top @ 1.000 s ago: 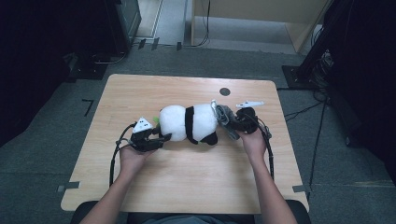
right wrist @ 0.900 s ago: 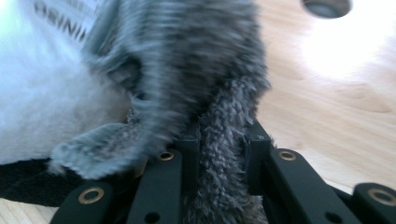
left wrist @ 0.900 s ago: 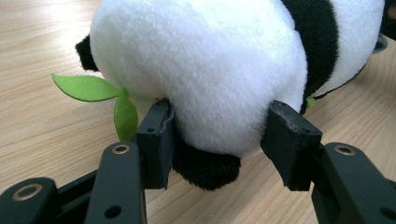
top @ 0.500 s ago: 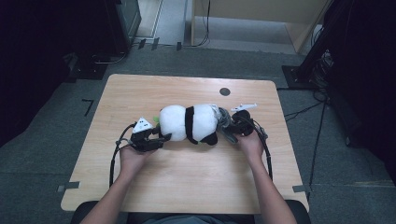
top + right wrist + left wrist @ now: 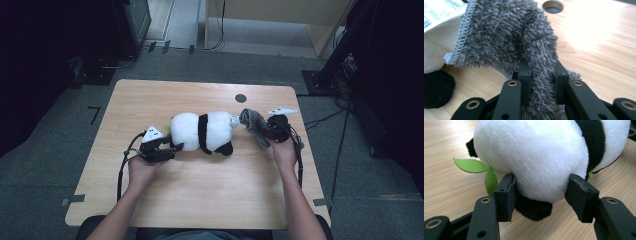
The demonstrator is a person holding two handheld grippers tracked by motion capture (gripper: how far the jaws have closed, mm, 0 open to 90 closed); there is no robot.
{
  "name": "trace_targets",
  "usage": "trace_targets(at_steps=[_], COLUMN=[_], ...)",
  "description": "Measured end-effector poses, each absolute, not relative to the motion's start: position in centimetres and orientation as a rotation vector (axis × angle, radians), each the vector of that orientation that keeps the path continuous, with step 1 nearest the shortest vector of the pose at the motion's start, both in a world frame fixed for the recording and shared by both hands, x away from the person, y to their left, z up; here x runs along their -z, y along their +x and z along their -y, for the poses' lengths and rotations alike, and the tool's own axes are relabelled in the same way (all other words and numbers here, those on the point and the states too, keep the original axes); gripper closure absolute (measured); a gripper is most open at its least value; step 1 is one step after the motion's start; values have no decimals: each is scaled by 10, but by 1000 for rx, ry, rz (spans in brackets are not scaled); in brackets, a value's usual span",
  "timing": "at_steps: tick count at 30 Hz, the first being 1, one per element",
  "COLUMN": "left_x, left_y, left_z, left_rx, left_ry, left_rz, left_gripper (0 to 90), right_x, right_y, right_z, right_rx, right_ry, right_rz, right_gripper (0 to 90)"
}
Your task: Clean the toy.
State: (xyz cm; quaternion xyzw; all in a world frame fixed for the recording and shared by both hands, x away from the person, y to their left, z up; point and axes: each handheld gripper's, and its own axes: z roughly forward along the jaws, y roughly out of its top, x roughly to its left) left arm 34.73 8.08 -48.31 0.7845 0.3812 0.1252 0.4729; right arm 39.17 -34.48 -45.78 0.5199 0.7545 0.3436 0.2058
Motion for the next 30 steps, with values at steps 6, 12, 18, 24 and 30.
trace_targets(at_steps=[6,12,18,24,30], left_x=[484,484,484,486,486], left_y=[348,347,347,349,349], left_z=[-81,-81,-81,-81,-81], left_rx=[-309,-317,-317,-297,-288], left_ry=[1920,1925,1926,1927,1922], left_rz=[-927,-925,-923,-927,-927], left_gripper=[425,422,403,361,340], right_x=[468,485,490,477,473], right_y=[396,401,404,398,390], right_z=[361,366,371,367,355], right_rx=[-976,-971,-1007,-1116,-1172], right_ry=[1506,1511,1535,1470,1409], right_rz=[-2054,-2032,-2015,-2023,-2068], right_gripper=[739,720,577,442,319])
